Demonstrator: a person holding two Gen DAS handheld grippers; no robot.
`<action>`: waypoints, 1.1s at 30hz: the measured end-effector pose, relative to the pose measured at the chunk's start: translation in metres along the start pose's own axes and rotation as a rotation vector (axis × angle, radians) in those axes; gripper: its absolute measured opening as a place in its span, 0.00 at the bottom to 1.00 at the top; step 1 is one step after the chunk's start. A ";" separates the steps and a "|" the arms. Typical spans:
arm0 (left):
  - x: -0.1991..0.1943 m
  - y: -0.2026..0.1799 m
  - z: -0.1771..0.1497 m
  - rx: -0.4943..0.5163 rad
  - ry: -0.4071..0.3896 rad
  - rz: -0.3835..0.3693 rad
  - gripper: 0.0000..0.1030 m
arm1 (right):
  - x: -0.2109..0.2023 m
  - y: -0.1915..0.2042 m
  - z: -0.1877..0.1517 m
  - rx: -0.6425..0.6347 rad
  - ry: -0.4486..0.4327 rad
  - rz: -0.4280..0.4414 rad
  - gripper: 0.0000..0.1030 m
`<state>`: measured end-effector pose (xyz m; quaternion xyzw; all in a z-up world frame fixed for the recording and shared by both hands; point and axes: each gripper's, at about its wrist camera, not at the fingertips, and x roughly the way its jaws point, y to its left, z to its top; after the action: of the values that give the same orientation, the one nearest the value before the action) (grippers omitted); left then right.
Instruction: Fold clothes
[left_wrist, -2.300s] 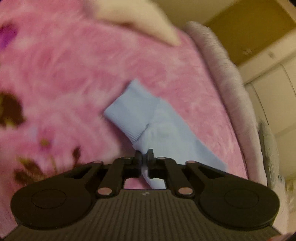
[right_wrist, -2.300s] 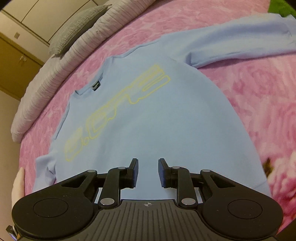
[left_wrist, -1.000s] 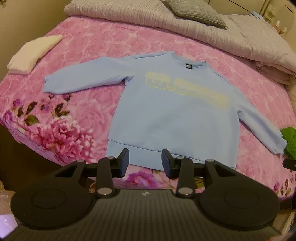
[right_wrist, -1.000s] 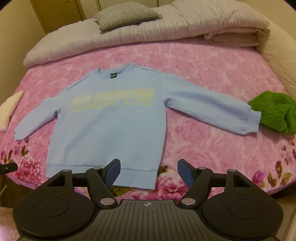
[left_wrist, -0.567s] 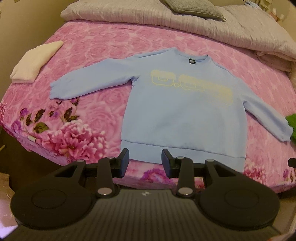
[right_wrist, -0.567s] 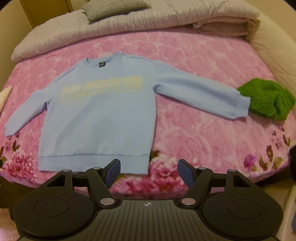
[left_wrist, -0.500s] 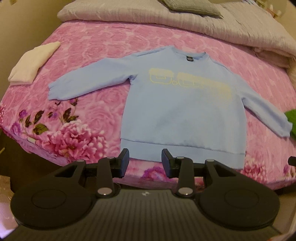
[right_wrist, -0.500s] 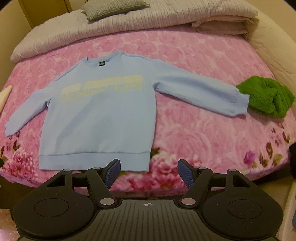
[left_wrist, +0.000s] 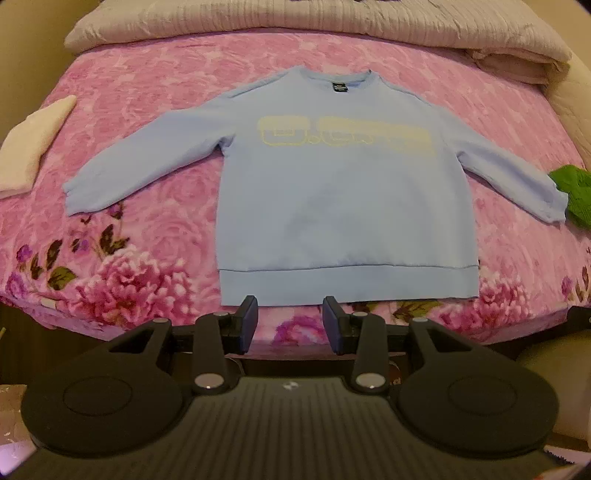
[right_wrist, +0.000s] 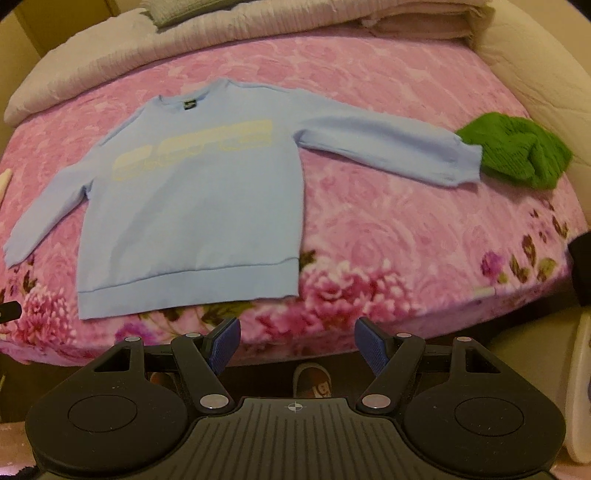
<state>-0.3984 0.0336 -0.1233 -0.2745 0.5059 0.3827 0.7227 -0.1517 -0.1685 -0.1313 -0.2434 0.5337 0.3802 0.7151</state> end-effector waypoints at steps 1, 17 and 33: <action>0.001 -0.001 0.001 0.002 0.002 -0.005 0.33 | 0.000 -0.001 0.000 0.005 0.003 -0.005 0.70; 0.007 0.026 0.012 -0.090 -0.002 0.017 0.33 | 0.013 0.034 0.027 -0.088 -0.012 0.022 0.70; 0.019 0.143 -0.013 -0.875 -0.279 -0.204 0.36 | 0.023 0.038 0.107 -0.052 -0.214 0.443 0.70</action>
<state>-0.5204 0.1086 -0.1471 -0.5475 0.1654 0.5203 0.6342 -0.1169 -0.0591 -0.1173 -0.0971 0.4852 0.5648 0.6604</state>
